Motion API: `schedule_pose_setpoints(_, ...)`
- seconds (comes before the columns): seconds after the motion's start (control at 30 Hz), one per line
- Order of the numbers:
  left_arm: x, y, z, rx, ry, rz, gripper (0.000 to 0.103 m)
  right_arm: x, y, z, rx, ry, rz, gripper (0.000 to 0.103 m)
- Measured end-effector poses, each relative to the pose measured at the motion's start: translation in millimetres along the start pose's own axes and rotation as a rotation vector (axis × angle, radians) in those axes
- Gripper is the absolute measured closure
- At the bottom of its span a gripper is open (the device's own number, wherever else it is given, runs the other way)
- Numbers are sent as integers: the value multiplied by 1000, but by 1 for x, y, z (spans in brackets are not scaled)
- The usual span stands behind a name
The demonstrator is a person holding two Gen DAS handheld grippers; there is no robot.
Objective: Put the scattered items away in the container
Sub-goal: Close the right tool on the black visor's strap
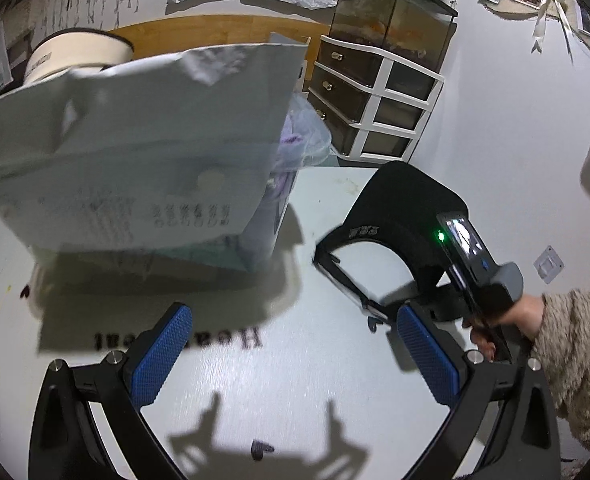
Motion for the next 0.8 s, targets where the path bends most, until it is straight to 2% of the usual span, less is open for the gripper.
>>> schedule_pose_setpoints(0.23, -9, 20, 27, -4, 28, -6, 0, -29, 4, 64, -38, 27, -36, 96)
schedule_pose_setpoints(0.43, -24, 33, 45, -6, 17, 8, 0, -52, 5, 102, -70, 1, -71, 96)
schedule_pose_setpoints(0.63, -40, 38, 64, -28, -9, 32, 0, -80, 6, 125, -78, -26, -96, 96)
schedule_pose_setpoints(0.8, -59, 38, 87, -58, -17, 49, 0, -102, 5, 143, -84, -77, -160, 96)
Point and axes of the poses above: each gripper's, at about its wrist camera, not at the fingertips, and y roughly against the way its jaws point, x to its right, z to its underside, the point moved 5 cm from there along -y, roughly the way its jaws point, and after that the axes turned 15 degrees about -y, right-handed, at the moved point
